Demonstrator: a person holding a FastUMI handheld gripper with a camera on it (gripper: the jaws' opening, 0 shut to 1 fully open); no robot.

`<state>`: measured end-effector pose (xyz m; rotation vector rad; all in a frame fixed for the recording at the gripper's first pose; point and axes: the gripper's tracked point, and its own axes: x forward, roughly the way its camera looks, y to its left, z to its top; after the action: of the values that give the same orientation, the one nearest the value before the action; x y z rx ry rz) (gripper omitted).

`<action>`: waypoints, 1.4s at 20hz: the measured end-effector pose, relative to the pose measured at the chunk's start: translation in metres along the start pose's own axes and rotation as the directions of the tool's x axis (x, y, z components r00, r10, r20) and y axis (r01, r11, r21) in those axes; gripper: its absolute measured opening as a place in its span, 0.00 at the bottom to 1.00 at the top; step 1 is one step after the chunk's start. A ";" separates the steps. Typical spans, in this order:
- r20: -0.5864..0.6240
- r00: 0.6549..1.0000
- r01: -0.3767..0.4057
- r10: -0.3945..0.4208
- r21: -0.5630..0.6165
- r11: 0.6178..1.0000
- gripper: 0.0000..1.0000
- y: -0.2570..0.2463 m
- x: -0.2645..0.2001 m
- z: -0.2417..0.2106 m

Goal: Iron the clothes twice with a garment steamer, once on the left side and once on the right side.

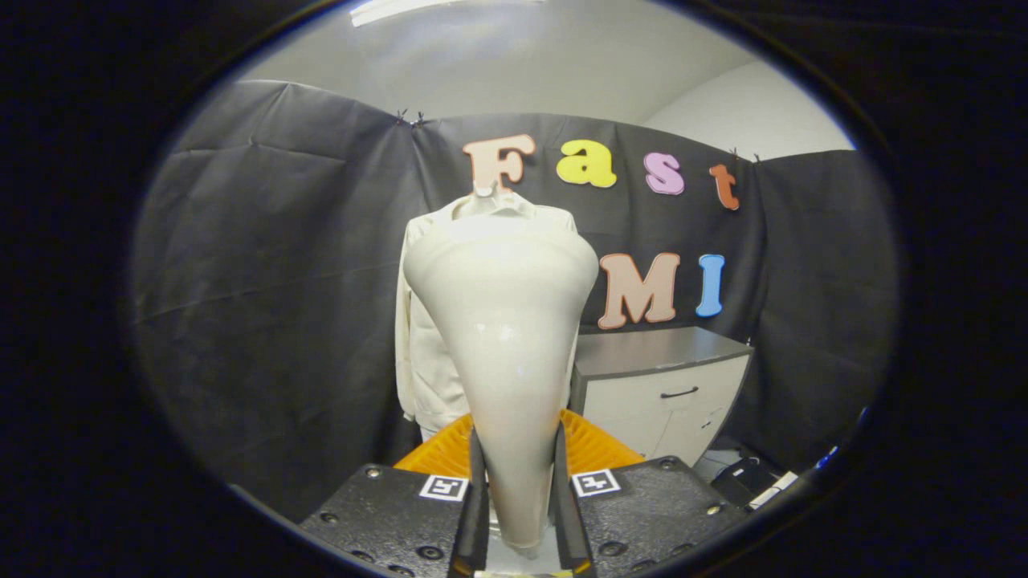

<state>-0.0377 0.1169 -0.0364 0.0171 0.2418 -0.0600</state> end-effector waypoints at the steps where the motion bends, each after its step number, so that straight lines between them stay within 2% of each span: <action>1: 0.000 1.000 0.001 -0.001 0.001 1.000 0.33 0.000 0.000 0.000; 28: -0.008 1.000 -0.006 0.006 -0.013 1.000 0.33 -0.008 0.007 -0.004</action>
<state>-0.0325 0.1087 -0.0424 0.0050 0.2501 -0.0522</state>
